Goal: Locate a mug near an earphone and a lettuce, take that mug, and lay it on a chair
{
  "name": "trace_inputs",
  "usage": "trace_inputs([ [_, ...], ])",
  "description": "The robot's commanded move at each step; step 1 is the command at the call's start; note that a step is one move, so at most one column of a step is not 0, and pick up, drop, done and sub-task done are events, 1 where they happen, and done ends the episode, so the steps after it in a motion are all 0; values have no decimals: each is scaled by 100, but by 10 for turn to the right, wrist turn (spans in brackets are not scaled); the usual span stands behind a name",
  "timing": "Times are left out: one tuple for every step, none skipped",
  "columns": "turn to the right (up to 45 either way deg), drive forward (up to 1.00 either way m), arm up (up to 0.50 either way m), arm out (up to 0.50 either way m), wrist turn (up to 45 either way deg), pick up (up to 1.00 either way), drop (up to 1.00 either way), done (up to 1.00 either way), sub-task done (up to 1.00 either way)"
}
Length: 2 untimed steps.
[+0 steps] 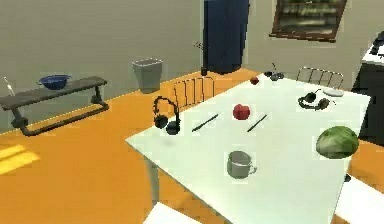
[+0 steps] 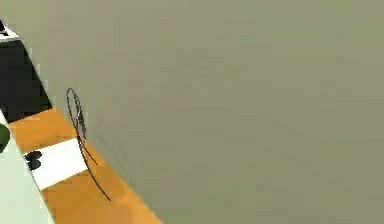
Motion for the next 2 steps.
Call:
trace_inputs([
  [-450,0,0,0,0,0,0,0,0],
  [-240,0,0,0,0,0,0,0,0],
])
